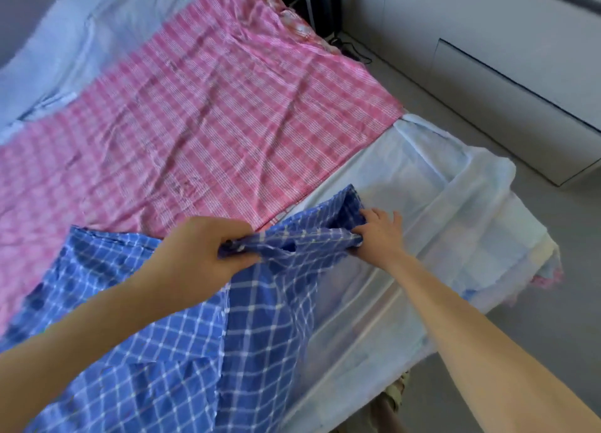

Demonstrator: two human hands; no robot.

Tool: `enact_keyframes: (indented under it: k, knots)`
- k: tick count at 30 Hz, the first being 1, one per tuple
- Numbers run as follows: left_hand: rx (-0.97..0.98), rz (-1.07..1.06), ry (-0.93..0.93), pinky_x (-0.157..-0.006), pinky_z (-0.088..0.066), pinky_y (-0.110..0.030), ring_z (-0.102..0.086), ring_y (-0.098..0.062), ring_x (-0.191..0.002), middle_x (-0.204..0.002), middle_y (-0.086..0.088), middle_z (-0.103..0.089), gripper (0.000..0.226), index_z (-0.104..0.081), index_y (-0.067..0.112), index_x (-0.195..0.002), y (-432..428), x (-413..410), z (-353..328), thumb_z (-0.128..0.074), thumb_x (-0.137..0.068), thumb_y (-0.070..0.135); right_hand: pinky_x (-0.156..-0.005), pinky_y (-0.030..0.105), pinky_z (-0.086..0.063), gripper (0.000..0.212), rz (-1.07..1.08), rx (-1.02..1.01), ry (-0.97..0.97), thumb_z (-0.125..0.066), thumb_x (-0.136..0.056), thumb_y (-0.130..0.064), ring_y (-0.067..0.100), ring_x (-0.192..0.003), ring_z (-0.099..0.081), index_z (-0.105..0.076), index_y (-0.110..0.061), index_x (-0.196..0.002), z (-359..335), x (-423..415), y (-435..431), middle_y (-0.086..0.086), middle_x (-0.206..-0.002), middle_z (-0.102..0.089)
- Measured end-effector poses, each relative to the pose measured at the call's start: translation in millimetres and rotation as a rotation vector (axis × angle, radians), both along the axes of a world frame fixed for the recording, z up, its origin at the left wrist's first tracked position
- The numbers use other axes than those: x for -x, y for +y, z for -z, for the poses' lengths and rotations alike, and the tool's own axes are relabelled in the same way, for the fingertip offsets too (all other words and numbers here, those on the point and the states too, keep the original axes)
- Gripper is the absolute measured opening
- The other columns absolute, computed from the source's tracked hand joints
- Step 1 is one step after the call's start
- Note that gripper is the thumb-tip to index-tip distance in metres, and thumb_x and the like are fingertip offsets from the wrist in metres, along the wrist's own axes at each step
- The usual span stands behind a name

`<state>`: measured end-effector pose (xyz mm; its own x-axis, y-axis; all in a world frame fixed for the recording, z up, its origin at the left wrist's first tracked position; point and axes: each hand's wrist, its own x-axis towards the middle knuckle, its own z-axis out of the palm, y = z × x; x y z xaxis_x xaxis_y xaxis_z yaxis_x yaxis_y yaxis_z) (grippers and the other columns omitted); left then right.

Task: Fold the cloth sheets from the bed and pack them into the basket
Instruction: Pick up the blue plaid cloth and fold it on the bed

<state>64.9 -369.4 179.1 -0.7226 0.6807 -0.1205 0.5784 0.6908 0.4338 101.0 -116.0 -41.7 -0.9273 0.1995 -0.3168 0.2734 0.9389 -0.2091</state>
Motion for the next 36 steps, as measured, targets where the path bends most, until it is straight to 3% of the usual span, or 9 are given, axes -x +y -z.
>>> enact_keyframes:
  k: [3, 7, 9, 13, 16, 22, 26, 31, 36]
  knots:
    - [-0.050, -0.096, 0.205, -0.051, -0.030, -0.021, -0.046, -0.020, -0.062, -0.055, -0.007, -0.051, 0.027, -0.065, 0.007, -0.073, -11.1, 31.4, -49.3, -0.064, -0.078, 0.033, -0.111, 0.056, -0.010, 0.038, 0.045, -0.055, 0.070, -0.057, -0.082, -0.059, 0.026, -0.134, -0.031, -0.066, -0.039, -0.113, -17.4, 5.8, 0.2, -0.003, -0.143, -0.042]
    - [-0.113, -0.175, 0.442, -0.059, -0.035, -0.028, -0.049, -0.015, -0.059, -0.063, -0.004, -0.055, 0.031, -0.066, 0.007, -0.077, -21.7, 70.8, -122.3, -0.053, -0.070, 0.034, -0.108, 0.058, -0.013, 0.035, 0.075, -0.074, 0.203, -0.056, -0.086, -0.052, 0.026, -0.128, -0.040, -0.068, -0.032, -0.112, -51.7, 16.5, -2.8, -0.003, -0.136, -0.051]
    - [-0.128, -0.226, 0.580, -0.063, -0.038, -0.033, -0.053, -0.029, -0.067, -0.064, -0.012, -0.058, 0.032, -0.067, 0.005, -0.081, -34.6, 86.5, -169.7, -0.056, -0.073, 0.034, -0.107, 0.060, -0.014, 0.031, 0.085, -0.040, 0.265, -0.060, -0.086, -0.043, 0.029, -0.125, -0.045, -0.069, -0.028, -0.112, -81.1, 23.2, -8.2, 0.000, -0.132, -0.055]
    - [-0.199, -0.336, 0.744, -0.067, -0.043, -0.036, -0.055, -0.035, -0.074, -0.073, -0.017, -0.061, 0.023, -0.066, 0.007, -0.085, -77.1, 111.7, -260.5, -0.060, -0.079, 0.029, -0.099, 0.065, -0.028, 0.019, 0.139, 0.014, 0.451, -0.077, -0.074, -0.034, 0.035, -0.104, -0.060, -0.074, -0.022, -0.088, -147.5, 35.6, -17.4, 0.006, -0.105, -0.068]
    - [-0.232, -0.401, 0.818, -0.067, -0.044, -0.040, -0.056, -0.036, -0.074, -0.071, -0.019, -0.060, 0.026, -0.063, 0.008, -0.080, -105.2, 114.2, -311.9, -0.054, -0.077, 0.032, -0.092, 0.054, -0.040, 0.017, 0.034, 0.070, 0.503, -0.072, -0.078, -0.034, 0.029, -0.100, -0.061, -0.072, -0.022, -0.089, -201.1, 49.5, -21.1, 0.001, -0.102, -0.068]
    - [-0.264, -0.709, 0.900, -0.056, -0.034, -0.033, -0.050, -0.035, -0.070, -0.076, -0.027, -0.059, 0.020, -0.059, -0.004, -0.078, -189.4, 94.2, -410.3, -0.060, -0.086, 0.014, -0.070, 0.014, -0.046, 0.009, 0.018, 0.729, 0.657, -0.065, -0.088, -0.014, 0.009, -0.085, -0.061, -0.068, -0.021, -0.092, -370.5, 59.3, -38.5, -0.007, -0.093, -0.067]
    - [-0.278, -0.801, 0.862, -0.053, -0.028, -0.030, -0.047, -0.028, -0.067, -0.078, -0.025, -0.062, 0.022, -0.063, -0.005, -0.080, -241.2, 73.1, -452.6, -0.062, -0.087, 0.016, -0.072, 0.034, -0.047, 0.010, 0.109, 0.939, 0.894, -0.060, -0.087, -0.001, 0.027, -0.080, -0.060, -0.062, -0.010, -0.082, -485.7, 70.7, -52.9, 0.012, -0.083, -0.065]
    - [-0.432, -0.897, 0.840, -0.056, -0.034, -0.031, -0.051, -0.029, -0.070, -0.075, -0.015, -0.061, 0.022, -0.069, 0.000, -0.087, -298.5, 35.8, -486.0, -0.065, -0.087, 0.022, -0.060, 0.022, -0.052, 0.023, 0.070, 1.266, 1.131, -0.050, -0.089, 0.009, 0.018, -0.069, -0.056, -0.054, -0.012, -0.080, -632.6, 68.5, -84.4, 0.008, -0.081, -0.058]
    - [-1.068, -0.966, 0.670, -0.075, -0.042, -0.029, -0.053, -0.022, -0.078, -0.090, -0.013, -0.064, 0.033, -0.065, -0.001, -0.112, -335.8, 13.4, -514.6, -0.071, -0.082, 0.011, -0.064, 0.024, -0.049, 0.019, 0.017, 1.506, 1.144, -0.052, -0.089, 0.006, 0.016, -0.066, -0.059, -0.063, -0.009, -0.085, -724.3, 66.1, -112.9, 0.001, -0.066, -0.068]
